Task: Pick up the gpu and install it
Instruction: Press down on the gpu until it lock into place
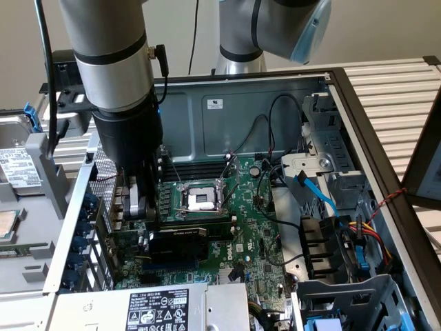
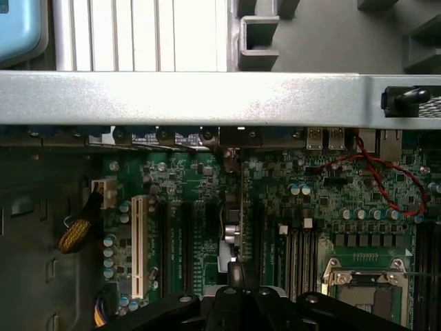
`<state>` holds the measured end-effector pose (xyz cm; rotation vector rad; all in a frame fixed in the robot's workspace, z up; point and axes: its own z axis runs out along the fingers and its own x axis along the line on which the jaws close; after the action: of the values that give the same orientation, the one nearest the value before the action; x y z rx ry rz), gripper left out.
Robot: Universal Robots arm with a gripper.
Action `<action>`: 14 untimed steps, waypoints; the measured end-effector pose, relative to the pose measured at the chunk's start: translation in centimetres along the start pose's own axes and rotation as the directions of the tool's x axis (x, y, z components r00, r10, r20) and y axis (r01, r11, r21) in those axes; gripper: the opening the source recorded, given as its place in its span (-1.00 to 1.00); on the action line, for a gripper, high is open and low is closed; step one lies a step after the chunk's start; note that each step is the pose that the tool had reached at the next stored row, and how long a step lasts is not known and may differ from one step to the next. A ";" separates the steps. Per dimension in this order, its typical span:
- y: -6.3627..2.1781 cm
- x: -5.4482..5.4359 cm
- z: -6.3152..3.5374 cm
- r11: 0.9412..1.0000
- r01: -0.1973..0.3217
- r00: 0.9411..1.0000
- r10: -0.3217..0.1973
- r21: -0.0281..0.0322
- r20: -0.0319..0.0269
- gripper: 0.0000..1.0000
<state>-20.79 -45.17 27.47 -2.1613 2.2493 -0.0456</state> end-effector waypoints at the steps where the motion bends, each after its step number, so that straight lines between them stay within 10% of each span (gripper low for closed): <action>1: 0.01 0.0 0.01 1.000 0.000 1.000 0.000 0.000 0.000 -0.79; 14: 0.09 0.0 0.43 1.000 0.000 1.000 0.000 0.000 0.000 -0.79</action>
<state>-20.86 -45.17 27.04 -2.1613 2.2500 -0.0458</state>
